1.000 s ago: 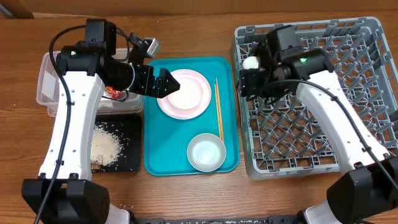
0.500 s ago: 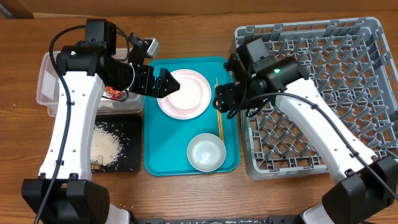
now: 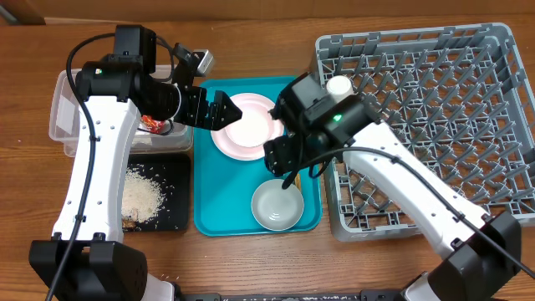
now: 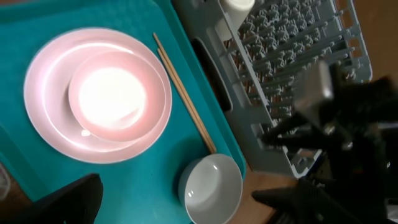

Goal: Sort waste into correct bins and load items into the dishwasher
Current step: 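Move the right gripper over the white bowl on the teal tray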

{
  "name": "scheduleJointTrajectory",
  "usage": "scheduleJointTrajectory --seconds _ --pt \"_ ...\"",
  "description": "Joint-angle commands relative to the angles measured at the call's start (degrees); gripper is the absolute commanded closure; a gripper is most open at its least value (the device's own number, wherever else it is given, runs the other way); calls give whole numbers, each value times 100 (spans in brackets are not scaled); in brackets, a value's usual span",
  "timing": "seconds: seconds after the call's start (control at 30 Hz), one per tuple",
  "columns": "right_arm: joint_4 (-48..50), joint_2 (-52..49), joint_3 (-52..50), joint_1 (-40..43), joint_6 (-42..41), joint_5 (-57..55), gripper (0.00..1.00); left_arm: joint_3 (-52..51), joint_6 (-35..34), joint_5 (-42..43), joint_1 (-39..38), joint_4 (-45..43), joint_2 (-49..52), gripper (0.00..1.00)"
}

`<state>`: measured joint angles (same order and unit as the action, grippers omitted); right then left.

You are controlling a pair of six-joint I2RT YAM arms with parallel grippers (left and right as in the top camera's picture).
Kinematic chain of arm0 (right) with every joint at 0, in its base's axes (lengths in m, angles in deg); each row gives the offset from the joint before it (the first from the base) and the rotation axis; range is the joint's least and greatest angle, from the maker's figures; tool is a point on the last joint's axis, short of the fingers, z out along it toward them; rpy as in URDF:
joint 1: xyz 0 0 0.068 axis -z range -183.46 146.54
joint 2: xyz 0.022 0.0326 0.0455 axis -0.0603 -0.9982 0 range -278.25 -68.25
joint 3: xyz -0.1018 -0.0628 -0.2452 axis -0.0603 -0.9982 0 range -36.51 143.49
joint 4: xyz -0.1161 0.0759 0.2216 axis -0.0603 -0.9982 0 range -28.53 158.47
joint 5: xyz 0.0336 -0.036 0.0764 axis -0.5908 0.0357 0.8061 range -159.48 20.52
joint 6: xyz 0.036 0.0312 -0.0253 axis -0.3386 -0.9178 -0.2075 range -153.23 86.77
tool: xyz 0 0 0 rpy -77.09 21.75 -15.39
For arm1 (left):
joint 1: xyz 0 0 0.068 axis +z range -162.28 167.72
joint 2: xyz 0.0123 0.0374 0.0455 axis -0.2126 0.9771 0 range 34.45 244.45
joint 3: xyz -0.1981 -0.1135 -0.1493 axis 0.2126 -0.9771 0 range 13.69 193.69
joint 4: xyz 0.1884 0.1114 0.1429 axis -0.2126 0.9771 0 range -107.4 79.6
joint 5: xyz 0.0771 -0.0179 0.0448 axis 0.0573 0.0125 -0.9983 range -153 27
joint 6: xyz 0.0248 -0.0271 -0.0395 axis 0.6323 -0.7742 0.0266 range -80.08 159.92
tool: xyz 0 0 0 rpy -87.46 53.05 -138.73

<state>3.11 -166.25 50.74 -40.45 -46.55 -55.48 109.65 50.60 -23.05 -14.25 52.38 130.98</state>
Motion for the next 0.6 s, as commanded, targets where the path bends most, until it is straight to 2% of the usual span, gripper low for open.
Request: scheduleJointTrajectory --seconds 0.0,0.23,0.57 --pt "131 79 -284 -101 -382 -302 23 92 42 -236 35 -236 -44 0" --pt "590 79 -890 -278 -592 -286 23 295 -63 -603 540 -352 -46 0" --pt "1025 79 -1676 -286 -645 -284 23 343 -63 -590 1298 -341 -44 0"
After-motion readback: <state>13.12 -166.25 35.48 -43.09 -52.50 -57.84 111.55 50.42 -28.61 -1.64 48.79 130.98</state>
